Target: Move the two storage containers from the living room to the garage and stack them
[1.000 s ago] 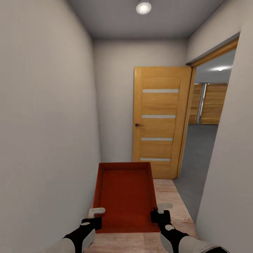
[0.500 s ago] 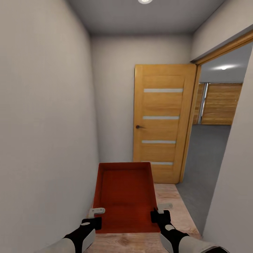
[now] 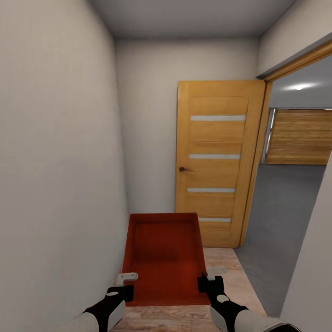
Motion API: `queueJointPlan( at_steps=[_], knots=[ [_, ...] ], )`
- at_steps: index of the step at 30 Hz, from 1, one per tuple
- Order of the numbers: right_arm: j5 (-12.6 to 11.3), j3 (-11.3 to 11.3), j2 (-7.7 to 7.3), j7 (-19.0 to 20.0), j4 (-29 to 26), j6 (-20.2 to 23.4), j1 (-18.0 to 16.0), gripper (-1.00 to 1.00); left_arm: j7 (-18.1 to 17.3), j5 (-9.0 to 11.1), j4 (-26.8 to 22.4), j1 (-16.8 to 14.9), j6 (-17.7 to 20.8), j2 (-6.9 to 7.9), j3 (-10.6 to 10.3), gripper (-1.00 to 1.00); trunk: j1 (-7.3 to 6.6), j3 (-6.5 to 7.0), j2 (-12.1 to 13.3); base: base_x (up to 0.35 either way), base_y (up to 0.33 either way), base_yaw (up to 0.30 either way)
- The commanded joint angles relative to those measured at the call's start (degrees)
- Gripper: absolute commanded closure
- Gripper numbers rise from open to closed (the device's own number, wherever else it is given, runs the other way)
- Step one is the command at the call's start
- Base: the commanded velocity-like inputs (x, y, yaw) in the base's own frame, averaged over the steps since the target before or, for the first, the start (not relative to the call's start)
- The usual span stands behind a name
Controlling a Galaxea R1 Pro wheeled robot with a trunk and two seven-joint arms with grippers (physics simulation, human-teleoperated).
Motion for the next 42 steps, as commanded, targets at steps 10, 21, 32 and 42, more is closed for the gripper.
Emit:
queueJointPlan(
  at_steps=[10,21,32,42],
  knots=[
    [0.4,-2.2,-0.18,0.3,0.2,-0.2,0.0,1.00,-2.1,-0.1,-0.4,0.0,0.0,0.16,0.0,1.00,0.05,-0.01,0.0,0.323,0.000,-0.111],
    [0.4,-2.2,-0.24,0.5,0.2,-0.3,0.0,1.00,-2.1,-0.1,-0.4,0.0,0.0,0.16,0.0,1.00,0.05,-0.01,0.0,0.323,0.000,-0.277],
    [0.4,-2.2,-0.24,0.5,0.2,-0.3,0.0,1.00,-2.1,-0.1,-0.4,0.0,0.0,0.16,0.0,1.00,0.05,-0.01,0.0,0.323,0.000,-0.284],
    [0.4,-2.2,-0.24,0.5,0.2,-0.3,0.0,1.00,-2.1,-0.1,-0.5,0.0,-0.1,0.16,0.0,1.00,0.05,-0.01,0.0,0.322,0.010,-0.284]
  ],
)
